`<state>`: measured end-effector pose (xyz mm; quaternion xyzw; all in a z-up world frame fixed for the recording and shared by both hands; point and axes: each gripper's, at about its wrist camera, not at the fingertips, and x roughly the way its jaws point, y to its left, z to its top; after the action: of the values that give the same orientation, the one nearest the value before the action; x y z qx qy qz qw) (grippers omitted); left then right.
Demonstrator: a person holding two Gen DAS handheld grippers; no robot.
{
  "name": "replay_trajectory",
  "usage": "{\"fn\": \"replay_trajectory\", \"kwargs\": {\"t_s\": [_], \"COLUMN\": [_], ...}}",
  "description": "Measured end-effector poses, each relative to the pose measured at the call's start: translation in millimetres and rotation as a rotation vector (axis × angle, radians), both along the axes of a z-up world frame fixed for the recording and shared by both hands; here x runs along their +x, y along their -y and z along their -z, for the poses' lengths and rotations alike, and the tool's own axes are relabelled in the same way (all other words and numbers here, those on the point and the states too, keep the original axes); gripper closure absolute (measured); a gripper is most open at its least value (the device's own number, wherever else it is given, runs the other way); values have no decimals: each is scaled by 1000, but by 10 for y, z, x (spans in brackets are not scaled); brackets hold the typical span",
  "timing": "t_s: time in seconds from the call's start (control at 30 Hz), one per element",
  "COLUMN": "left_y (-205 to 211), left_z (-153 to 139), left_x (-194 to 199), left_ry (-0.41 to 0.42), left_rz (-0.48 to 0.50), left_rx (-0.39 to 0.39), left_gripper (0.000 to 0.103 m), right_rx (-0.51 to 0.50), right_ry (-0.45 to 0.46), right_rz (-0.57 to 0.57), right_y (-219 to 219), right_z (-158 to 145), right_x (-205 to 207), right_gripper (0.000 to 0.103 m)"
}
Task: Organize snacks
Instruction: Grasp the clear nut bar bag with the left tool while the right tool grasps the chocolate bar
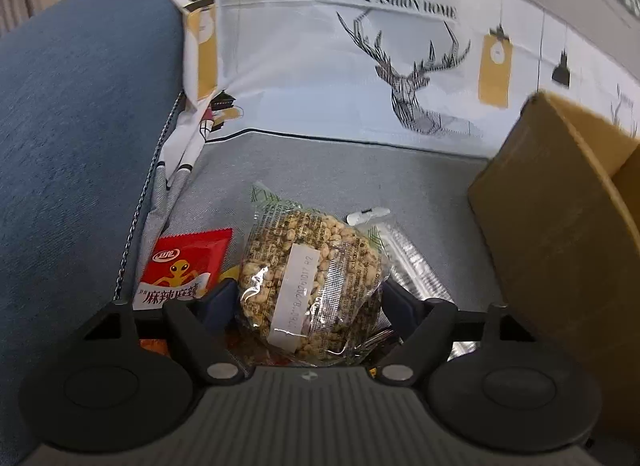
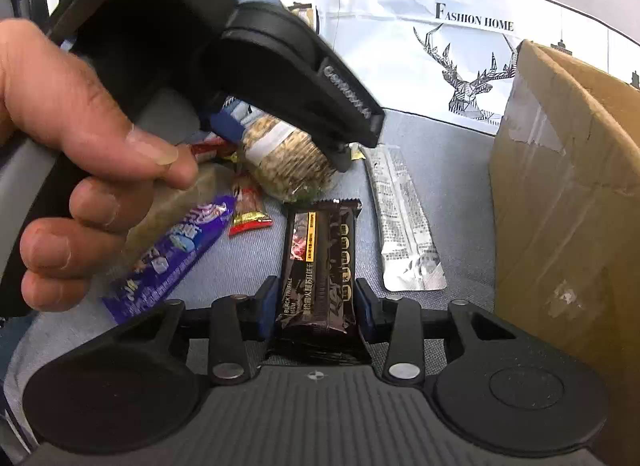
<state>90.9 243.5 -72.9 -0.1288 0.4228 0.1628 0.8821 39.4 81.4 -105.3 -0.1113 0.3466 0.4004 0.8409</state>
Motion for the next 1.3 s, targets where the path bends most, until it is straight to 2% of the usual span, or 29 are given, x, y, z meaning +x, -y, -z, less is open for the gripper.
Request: {"fn": "replay_trajectory", "kwargs": {"t_s": [0.1, 0.2, 0.27, 0.43, 0.5, 0.57, 0.67, 0.8, 0.97, 1.13, 1.3], "left_y": [-107, -245, -316, -435, -444, -439, -330, -169, -58, -37, -19], "left_z": [-81, -104, -67, -88, -103, -121, -140, -77, 10, 31, 31], "left_x": [-78, -175, -219, -274, -279, -251, -180, -67, 0, 10, 11], "left_ry": [18, -11, -40, -10, 7, 17, 10, -48, -88, -93, -94], "left_rz": [-39, -103, -128, -166, -170, -159, -124, -81, -49, -42, -39], "left_rx": [-66, -167, -222, -299, -310, -301, -238, -138, -61, -38, -25], "left_gripper": [24, 24, 33, 33, 30, 21, 14, 14, 13, 14, 14], "right_rx": [20, 19, 6, -12, -11, -5, 3, 6, 3, -1, -1], "right_ry": [12, 9, -2, -34, -33, -39, -46, -46, -43, -34, -26], "right_rz": [-7, -10, -12, -8, -6, -4, 0, -2, -9, -15, -14], "right_y": [1, -7, -7, -28, -30, -23, -15, -21, -13, -18, -19], "right_z": [-55, -83, -87, -39, -26, -26, -21, -16, -7, 0, -4], "right_x": [-31, -46, -48, -43, -45, -43, -24, -23, -15, -22, -26], "right_gripper": [62, 62, 62, 59, 58, 58, 57, 56, 56, 56, 61]}}
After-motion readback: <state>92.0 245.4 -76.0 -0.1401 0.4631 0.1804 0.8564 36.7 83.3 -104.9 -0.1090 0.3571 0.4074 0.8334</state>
